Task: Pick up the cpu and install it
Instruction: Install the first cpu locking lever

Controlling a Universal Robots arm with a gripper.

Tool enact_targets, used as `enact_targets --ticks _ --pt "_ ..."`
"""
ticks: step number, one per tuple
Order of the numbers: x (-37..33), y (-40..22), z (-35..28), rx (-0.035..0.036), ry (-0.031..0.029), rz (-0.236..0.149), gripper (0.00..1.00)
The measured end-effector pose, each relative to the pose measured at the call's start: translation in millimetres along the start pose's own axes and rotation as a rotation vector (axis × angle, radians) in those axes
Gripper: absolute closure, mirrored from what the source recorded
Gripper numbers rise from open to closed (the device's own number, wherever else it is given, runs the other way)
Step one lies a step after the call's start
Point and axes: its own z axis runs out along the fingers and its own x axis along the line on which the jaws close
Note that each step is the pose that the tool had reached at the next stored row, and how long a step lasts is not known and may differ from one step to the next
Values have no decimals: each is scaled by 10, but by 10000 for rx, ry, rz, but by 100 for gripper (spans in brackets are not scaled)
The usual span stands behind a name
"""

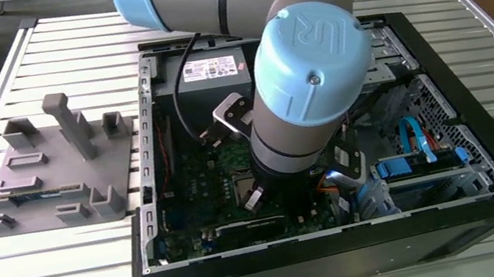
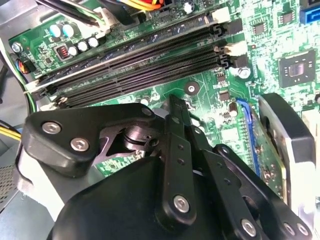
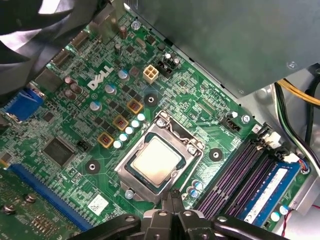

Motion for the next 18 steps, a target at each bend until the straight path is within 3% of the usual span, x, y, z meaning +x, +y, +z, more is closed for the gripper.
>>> enact_targets --ticks 7,18 --pt "3 -4 30 -20 -88 -9 89" --pt "13 13 -2 -28 -104 -9 89"
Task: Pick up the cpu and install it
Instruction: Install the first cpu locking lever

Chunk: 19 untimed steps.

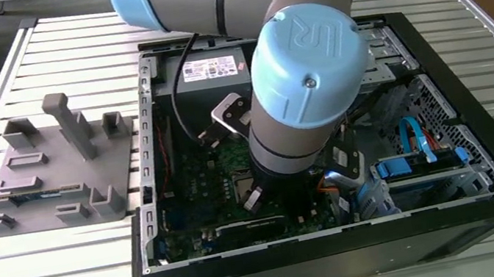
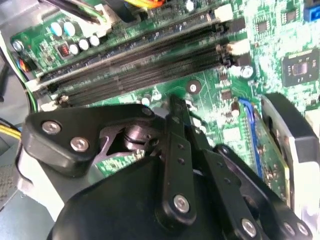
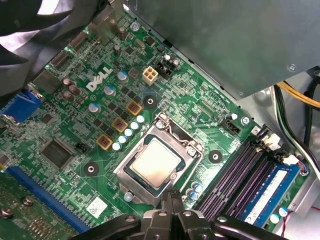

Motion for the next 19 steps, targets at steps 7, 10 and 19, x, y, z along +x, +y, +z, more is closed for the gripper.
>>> enact_targets --ticks 7,10,19 --pt "2 -2 6 4 -64 -9 89" --pt "-1 -6 17 -65 -178 -17 89" --pt "-3 -9 28 -269 -407 -25 89"
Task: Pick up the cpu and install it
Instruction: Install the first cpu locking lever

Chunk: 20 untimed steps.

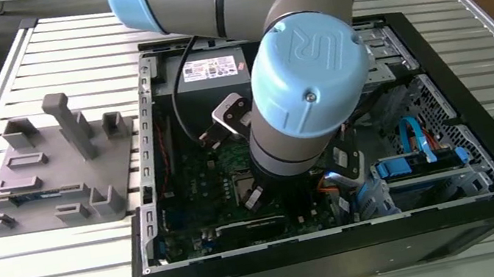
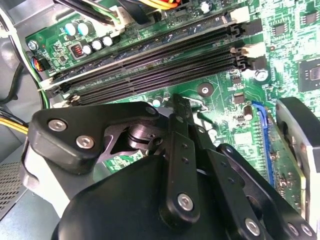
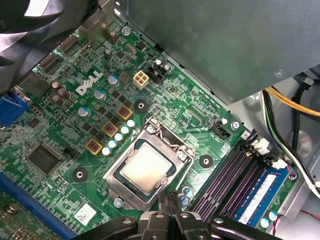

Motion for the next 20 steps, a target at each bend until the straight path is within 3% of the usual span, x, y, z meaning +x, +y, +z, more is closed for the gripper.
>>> enact_targets --ticks 13,20 --pt "-30 -28 5 -1 -2 -2 89" --pt "-12 -15 7 4 -9 -4 89"
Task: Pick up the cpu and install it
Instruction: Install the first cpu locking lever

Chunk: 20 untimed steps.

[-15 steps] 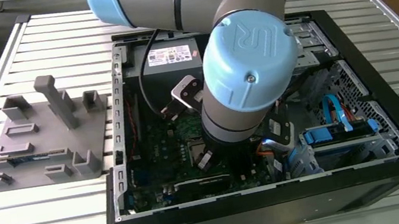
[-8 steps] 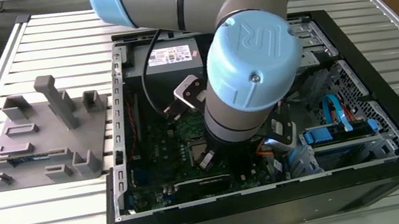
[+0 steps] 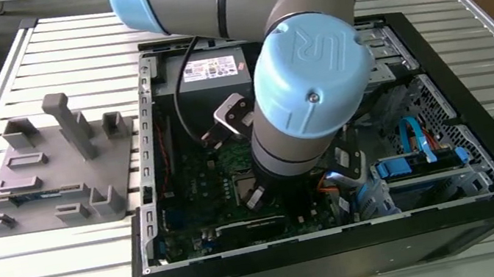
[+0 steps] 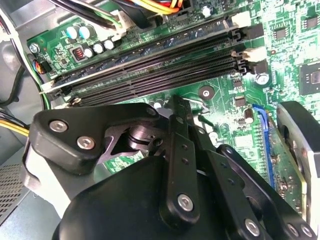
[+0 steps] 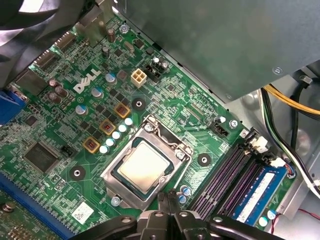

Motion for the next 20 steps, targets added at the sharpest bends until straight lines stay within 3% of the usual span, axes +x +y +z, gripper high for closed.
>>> enact_targets --ticks 20 --pt "41 35 -15 13 -17 -5 89"
